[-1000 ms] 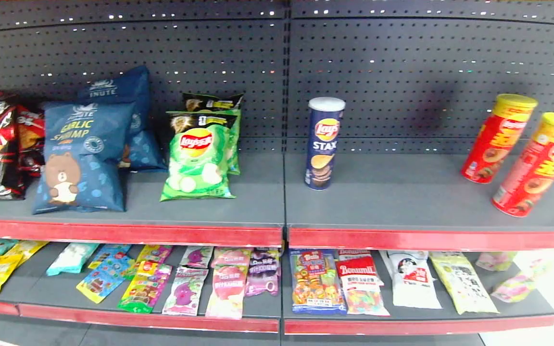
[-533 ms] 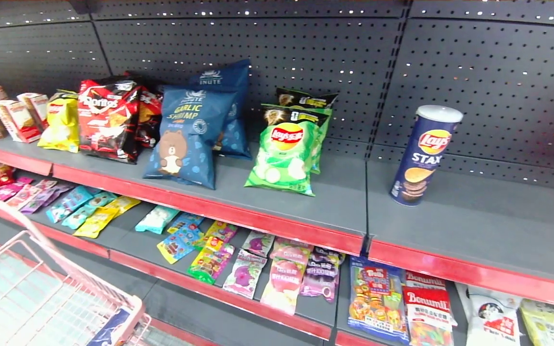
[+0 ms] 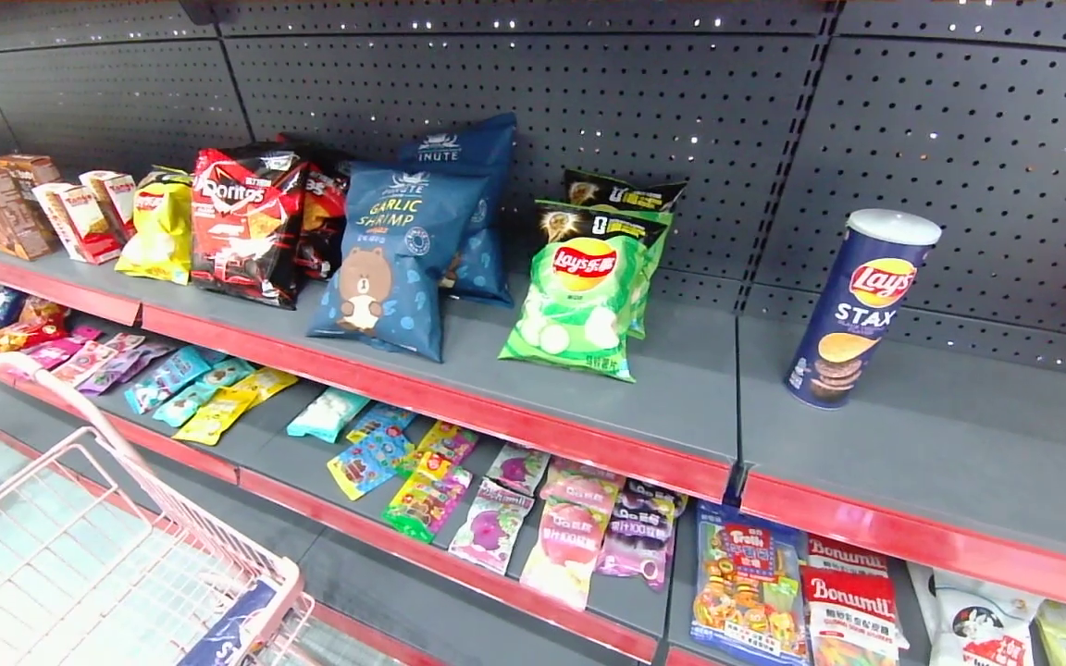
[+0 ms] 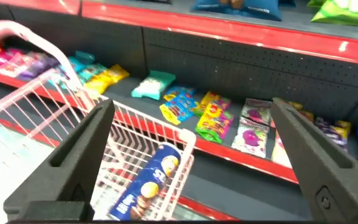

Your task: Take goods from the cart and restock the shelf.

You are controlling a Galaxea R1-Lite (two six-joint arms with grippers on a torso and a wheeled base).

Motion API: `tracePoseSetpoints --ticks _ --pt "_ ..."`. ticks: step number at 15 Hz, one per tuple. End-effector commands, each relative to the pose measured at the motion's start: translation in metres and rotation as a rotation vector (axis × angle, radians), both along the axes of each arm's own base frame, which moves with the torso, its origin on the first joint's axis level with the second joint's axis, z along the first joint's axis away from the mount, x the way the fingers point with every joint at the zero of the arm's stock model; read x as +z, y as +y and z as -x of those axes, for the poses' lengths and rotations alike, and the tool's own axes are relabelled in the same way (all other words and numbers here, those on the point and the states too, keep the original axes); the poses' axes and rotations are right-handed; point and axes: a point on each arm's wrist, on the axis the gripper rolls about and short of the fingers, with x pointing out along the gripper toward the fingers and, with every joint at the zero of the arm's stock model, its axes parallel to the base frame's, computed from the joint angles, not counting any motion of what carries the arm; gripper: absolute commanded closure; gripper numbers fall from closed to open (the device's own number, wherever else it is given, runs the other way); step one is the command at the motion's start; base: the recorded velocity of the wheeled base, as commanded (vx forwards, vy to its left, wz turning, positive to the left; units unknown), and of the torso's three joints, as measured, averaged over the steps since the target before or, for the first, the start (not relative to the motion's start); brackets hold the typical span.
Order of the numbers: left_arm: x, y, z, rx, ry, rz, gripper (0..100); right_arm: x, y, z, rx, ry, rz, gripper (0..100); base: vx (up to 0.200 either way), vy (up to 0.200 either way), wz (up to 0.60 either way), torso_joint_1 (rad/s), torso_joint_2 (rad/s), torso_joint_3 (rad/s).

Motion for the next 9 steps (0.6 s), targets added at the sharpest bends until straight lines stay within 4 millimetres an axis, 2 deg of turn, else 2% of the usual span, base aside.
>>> tracePoseSetpoints --ticks 1,2,3,4,5,6,7,8,9 --pt "0.036 0.001 0.006 0.014 -0.075 -0.015 0 0.000 0.000 0.000 0.001 0.001 0.001 0 0.000 0.000 0.00 0.000 0.00 0.000" --pt "0.120 0.001 -0.011 -0.002 -0.063 0.052 0 0.000 0.000 0.000 0.002 0.001 0.001 0 0.000 0.000 0.00 0.000 0.00 0.000" --pt "0.183 0.001 -0.030 0.006 -0.103 0.123 0 0.000 0.000 0.000 0.002 0.001 0.001 0 0.000 0.000 0.00 0.000 0.00 0.000" --pt "0.215 0.002 -0.046 0.089 -0.049 0.099 0 0.000 0.000 0.000 0.002 0.001 0.001 0 0.000 0.000 0.00 0.000 0.00 0.000" --pt "0.226 0.005 -0.054 0.176 0.115 0.022 0 0.000 0.000 0.000 0.002 0.001 0.001 0 0.000 0.000 0.00 0.000 0.00 0.000" --pt "0.226 0.006 -0.058 0.203 0.227 -0.018 0 0.000 0.000 0.000 0.002 0.001 0.000 0 0.000 0.000 0.00 0.000 0.00 0.000" --pt "0.220 0.010 -0.074 0.239 0.461 -0.043 0 0.000 0.000 0.000 0.002 0.001 0.000 0 0.000 0.000 0.00 0.000 0.00 0.000" --pt "0.204 0.019 -0.109 0.267 0.660 -0.021 0 0.000 0.000 0.000 0.002 0.001 0.001 0 0.000 0.000 0.00 0.000 0.00 0.000" --pt "0.186 0.028 -0.133 0.285 0.789 -0.008 0 0.000 0.000 0.000 0.004 0.001 0.003 0 0.000 0.000 0.00 0.000 0.00 0.000"
